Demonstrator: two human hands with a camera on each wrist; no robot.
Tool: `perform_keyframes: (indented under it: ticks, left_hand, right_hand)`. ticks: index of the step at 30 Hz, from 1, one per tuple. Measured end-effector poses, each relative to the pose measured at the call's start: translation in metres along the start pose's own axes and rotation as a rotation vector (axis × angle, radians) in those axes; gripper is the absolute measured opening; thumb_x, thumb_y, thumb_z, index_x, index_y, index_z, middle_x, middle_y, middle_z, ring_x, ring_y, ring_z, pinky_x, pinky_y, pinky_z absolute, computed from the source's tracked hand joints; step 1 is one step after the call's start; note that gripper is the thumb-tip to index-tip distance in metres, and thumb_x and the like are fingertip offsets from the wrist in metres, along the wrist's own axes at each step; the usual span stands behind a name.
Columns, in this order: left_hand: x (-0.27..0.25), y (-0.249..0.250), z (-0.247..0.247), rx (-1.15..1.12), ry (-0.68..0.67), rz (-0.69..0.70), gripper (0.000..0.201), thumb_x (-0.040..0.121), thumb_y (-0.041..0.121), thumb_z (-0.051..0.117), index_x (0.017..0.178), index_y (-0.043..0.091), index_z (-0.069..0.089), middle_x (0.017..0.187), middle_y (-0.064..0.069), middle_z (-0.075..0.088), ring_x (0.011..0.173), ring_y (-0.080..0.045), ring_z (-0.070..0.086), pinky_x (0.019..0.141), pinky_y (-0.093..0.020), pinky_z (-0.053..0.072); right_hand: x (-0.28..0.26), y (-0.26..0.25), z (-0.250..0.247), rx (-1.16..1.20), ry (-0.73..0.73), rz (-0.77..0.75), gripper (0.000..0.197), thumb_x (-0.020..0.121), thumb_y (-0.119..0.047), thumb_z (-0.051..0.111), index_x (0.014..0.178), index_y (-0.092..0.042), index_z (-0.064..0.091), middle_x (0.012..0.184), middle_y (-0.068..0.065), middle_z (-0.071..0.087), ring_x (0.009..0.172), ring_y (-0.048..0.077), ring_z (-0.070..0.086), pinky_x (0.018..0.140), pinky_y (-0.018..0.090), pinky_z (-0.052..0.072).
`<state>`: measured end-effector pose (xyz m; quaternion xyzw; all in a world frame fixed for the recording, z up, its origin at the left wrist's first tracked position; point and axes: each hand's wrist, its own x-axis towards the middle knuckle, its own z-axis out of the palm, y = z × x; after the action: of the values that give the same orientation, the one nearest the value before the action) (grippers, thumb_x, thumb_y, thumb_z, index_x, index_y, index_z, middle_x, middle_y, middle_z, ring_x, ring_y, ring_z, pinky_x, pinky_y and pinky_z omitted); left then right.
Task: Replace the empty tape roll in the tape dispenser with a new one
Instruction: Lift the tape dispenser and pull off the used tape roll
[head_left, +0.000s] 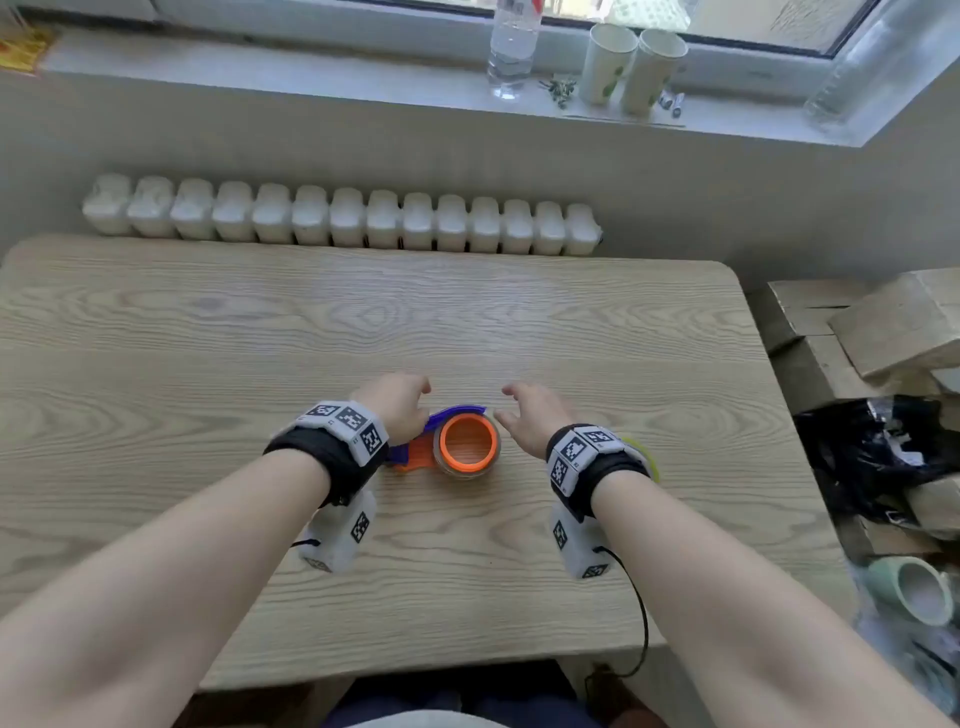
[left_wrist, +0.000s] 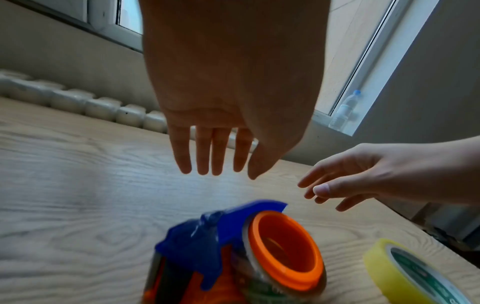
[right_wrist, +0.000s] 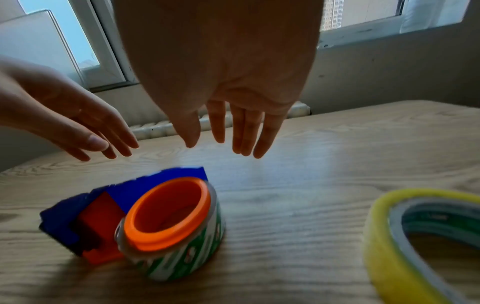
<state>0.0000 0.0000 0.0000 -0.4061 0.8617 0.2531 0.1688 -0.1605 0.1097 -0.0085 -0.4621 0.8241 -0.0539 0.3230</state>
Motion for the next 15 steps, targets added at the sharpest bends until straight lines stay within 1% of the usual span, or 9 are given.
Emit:
perform_keyframes:
  ticks: [3, 5, 8, 9, 10, 12, 15]
  left_hand:
    - [0.0, -0.005, 0.011, -0.003, -0.059, -0.037, 0.046, 0.093, 0.028, 0.045, 0.138, 0.016, 0.042, 0.137, -0.009, 0.053, 0.125, -0.027, 0.049, 0.095, -0.034, 0.042]
    - [-0.002, -0.007, 0.02, -0.003, -0.072, -0.045, 0.052, 0.093, 0.035, 0.047, 0.141, 0.015, 0.039, 0.137, -0.008, 0.054, 0.125, -0.026, 0.05, 0.095, -0.034, 0.042]
    - [-0.003, -0.015, 0.033, -0.017, -0.059, -0.034, 0.075, 0.082, 0.055, 0.057, 0.142, 0.016, 0.035, 0.134, -0.008, 0.056, 0.122, -0.026, 0.053, 0.096, -0.036, 0.043]
    - [-0.003, -0.018, 0.038, -0.031, -0.072, -0.028, 0.081, 0.078, 0.057, 0.061, 0.142, 0.015, 0.034, 0.132, -0.008, 0.057, 0.121, -0.026, 0.053, 0.097, -0.036, 0.043]
    - [-0.004, -0.021, 0.041, -0.053, -0.086, -0.018, 0.084, 0.075, 0.055, 0.066, 0.142, 0.015, 0.035, 0.132, -0.008, 0.057, 0.121, -0.026, 0.052, 0.098, -0.036, 0.042]
    - [-0.004, -0.025, 0.047, -0.076, -0.101, 0.005, 0.079, 0.073, 0.045, 0.071, 0.138, 0.015, 0.038, 0.131, -0.007, 0.055, 0.12, -0.024, 0.051, 0.098, -0.034, 0.041]
    - [-0.002, -0.03, 0.053, -0.096, -0.106, 0.012, 0.071, 0.077, 0.034, 0.07, 0.138, 0.016, 0.039, 0.133, -0.008, 0.054, 0.121, -0.025, 0.05, 0.099, -0.035, 0.041]
  right_hand:
    - [0.0, 0.003, 0.013, 0.016, -0.044, 0.03, 0.047, 0.094, -0.033, 0.049, 0.136, -0.012, 0.043, 0.142, 0.011, 0.047, 0.131, 0.026, 0.043, 0.106, 0.036, 0.033]
    - [0.0, 0.005, 0.022, 0.036, -0.075, 0.057, 0.048, 0.094, -0.031, 0.049, 0.137, -0.012, 0.041, 0.142, 0.011, 0.047, 0.131, 0.027, 0.043, 0.106, 0.037, 0.035]
    - [0.002, 0.006, 0.031, 0.081, -0.082, 0.07, 0.049, 0.093, -0.028, 0.052, 0.138, -0.011, 0.039, 0.141, 0.012, 0.049, 0.131, 0.027, 0.043, 0.106, 0.036, 0.034]
    - [0.002, 0.006, 0.033, 0.095, -0.086, 0.071, 0.05, 0.093, -0.027, 0.052, 0.138, -0.01, 0.039, 0.14, 0.012, 0.049, 0.131, 0.027, 0.043, 0.106, 0.036, 0.033]
    - [0.003, 0.007, 0.034, 0.103, -0.089, 0.073, 0.05, 0.093, -0.026, 0.052, 0.139, -0.01, 0.038, 0.14, 0.013, 0.049, 0.13, 0.027, 0.043, 0.105, 0.036, 0.033]
    - [0.005, 0.006, 0.038, 0.125, -0.089, 0.084, 0.051, 0.092, -0.026, 0.054, 0.139, -0.012, 0.037, 0.138, 0.013, 0.051, 0.129, 0.028, 0.045, 0.105, 0.036, 0.035]
    - [0.009, 0.006, 0.044, 0.178, -0.074, 0.106, 0.049, 0.091, -0.025, 0.056, 0.137, -0.017, 0.042, 0.133, 0.011, 0.056, 0.125, 0.028, 0.05, 0.103, 0.037, 0.039]
